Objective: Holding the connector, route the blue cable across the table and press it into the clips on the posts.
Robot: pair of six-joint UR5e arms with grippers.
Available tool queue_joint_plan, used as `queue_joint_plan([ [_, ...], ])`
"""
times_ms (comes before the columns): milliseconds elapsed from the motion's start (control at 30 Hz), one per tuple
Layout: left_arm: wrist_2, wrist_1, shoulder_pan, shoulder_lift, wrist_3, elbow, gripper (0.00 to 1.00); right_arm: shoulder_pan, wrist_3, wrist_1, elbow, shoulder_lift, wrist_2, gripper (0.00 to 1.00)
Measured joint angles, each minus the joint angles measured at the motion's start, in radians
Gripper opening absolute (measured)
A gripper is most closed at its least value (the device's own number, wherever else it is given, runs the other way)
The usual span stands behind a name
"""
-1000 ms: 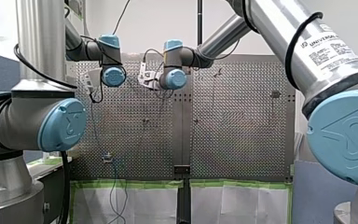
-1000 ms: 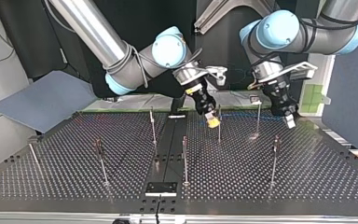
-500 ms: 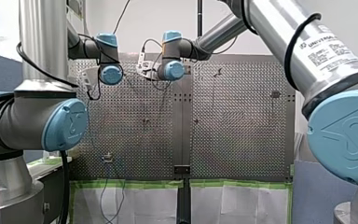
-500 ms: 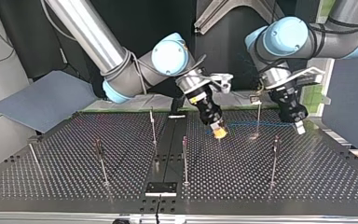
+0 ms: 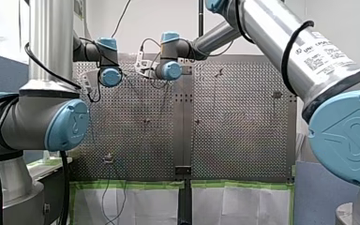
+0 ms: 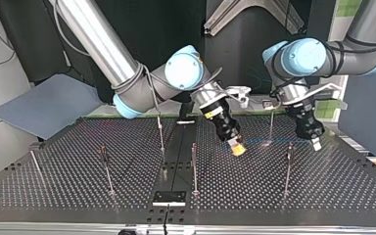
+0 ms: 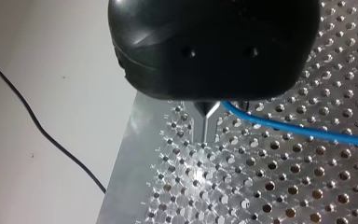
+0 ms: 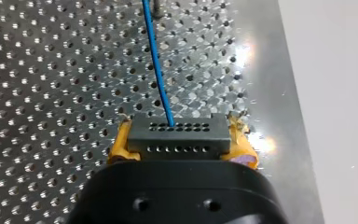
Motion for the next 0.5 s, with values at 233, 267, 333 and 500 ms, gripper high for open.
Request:
queue_joint_plan([
  [233,0.024,0.012,0.025,-0.013,-0.005,0.011,0.0,-0.008,0.001,0.006,-0.057,0.019,0.001,0.0],
  [267,0.032,0.018,0.03,-0.013,-0.006,0.012,0.0,-0.009,0.001,0.007,-0.064,0.021,0.001,0.0],
  [333,0.045,0.026,0.037,-0.014,-0.009,0.015,0.0,-0.011,0.001,0.008,-0.08,0.026,0.001,0.0],
  [500,0.085,0.036,0.054,-0.022,-0.022,0.026,0.0,-0.014,0.001,0.009,-0.121,0.033,0.003,0.0],
])
